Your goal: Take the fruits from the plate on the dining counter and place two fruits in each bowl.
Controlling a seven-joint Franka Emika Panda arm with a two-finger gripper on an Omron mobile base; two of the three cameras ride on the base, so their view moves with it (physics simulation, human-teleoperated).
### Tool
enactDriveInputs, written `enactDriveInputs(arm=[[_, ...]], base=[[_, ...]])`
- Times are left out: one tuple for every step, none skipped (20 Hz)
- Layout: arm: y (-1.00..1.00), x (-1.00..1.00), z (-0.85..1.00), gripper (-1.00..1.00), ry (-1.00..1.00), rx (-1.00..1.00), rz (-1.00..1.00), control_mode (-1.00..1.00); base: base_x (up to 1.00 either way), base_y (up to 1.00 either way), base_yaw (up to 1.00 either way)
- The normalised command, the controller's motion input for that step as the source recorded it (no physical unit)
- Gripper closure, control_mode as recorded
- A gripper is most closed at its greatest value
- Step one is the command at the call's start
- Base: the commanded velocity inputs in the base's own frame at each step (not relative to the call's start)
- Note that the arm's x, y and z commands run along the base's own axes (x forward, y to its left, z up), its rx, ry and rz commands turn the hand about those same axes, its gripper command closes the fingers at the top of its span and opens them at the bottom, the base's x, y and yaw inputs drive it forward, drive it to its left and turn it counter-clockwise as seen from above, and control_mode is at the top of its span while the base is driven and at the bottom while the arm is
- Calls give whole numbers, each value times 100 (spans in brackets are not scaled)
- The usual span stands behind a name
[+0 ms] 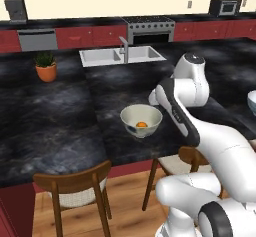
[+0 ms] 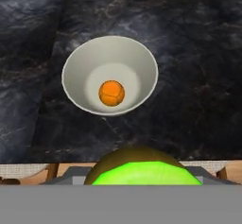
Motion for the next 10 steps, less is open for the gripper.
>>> enactDriveInputs(arm=[[43,71,-76,100,6,-2,16,-100],[71,71,-87,100,13,-6,13,-100],[75,77,-89,100,15,-6,11,-100],[61,76,-81,100,13,-2,11,-100],[31,53,-60,100,8,0,5,-100],[11,15,-29,100,3,0,0,-100],[9,7,-20,100,5,0,0,-100],[2,21,-18,100,4,0,0,-100],[0,31,-21,100,2,0,0,-100],[0,33,-20,100,2,0,0,-100]], base=[[0,0,0],[0,0,0],[0,0,0],[0,0,0],[0,0,0],[0,0,0],[0,0,0],[0,0,0],[0,0,0],[0,0,0]])
